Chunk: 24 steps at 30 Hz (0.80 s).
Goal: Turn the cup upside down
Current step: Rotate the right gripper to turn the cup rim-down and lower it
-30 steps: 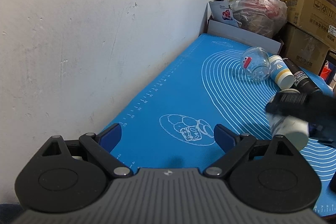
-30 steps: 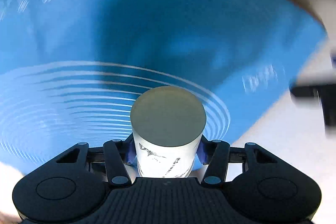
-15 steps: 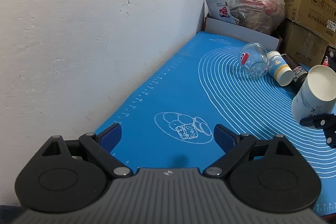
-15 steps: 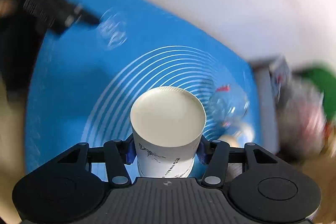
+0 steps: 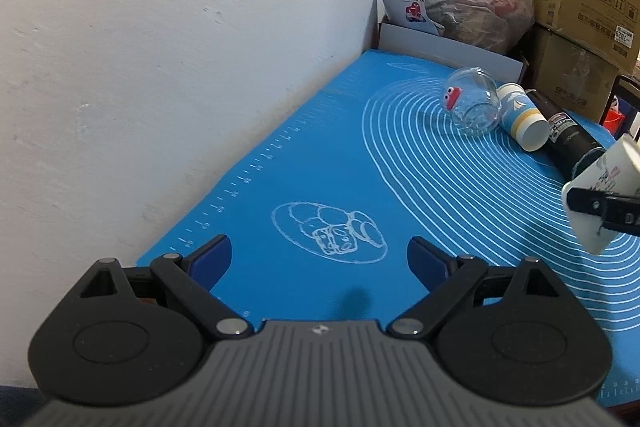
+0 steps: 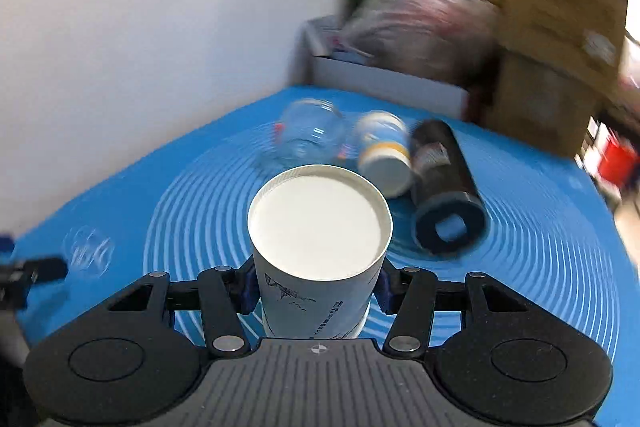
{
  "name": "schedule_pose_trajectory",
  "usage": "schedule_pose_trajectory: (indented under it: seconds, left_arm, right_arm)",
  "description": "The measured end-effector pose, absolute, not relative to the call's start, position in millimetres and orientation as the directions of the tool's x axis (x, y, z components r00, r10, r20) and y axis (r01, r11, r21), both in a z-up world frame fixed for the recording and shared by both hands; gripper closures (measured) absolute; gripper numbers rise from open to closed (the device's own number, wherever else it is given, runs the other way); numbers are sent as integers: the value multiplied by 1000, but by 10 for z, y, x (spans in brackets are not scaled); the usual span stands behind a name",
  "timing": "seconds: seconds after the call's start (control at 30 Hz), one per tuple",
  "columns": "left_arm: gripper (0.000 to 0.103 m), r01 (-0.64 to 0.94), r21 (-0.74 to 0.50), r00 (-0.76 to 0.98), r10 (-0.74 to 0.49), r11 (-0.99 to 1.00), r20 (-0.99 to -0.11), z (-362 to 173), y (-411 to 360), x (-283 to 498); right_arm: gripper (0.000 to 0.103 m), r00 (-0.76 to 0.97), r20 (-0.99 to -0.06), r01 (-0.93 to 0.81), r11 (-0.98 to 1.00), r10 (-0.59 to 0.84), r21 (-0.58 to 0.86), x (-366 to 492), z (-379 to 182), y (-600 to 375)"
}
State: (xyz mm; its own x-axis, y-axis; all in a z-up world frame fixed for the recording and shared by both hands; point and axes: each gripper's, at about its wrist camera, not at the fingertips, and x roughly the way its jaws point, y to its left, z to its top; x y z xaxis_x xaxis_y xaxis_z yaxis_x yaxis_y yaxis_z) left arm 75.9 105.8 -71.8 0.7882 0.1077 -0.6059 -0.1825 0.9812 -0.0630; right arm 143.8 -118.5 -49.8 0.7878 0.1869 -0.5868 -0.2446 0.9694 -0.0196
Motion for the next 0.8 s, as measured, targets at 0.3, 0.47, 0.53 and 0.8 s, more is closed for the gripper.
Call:
schedule_pose_trajectory:
  seconds: [0.3,0.47,0.53,0.8]
  left_arm:
    - [9,-173,-53,798,109,983,-592,-730,1003,770]
    - [9,-167,-51,802,106,985,-588,-730,981,781]
    - [9,-163,-51,804,103,985,-585,-724,965,782]
    - [9,-142,-32,808,97,989,-581,-715,851,794]
  right_arm:
    - [52,777,-623,-114,993,96,11,1526,-783,-1111]
    - [48,788,-609,-108,994,89,6,1526,-834,-1102]
    - [43,786,-611,-102,994,97,27,1527,-848,-1128]
    - [22,786,-608,-88,994,113,70,1518,-861,-1205]
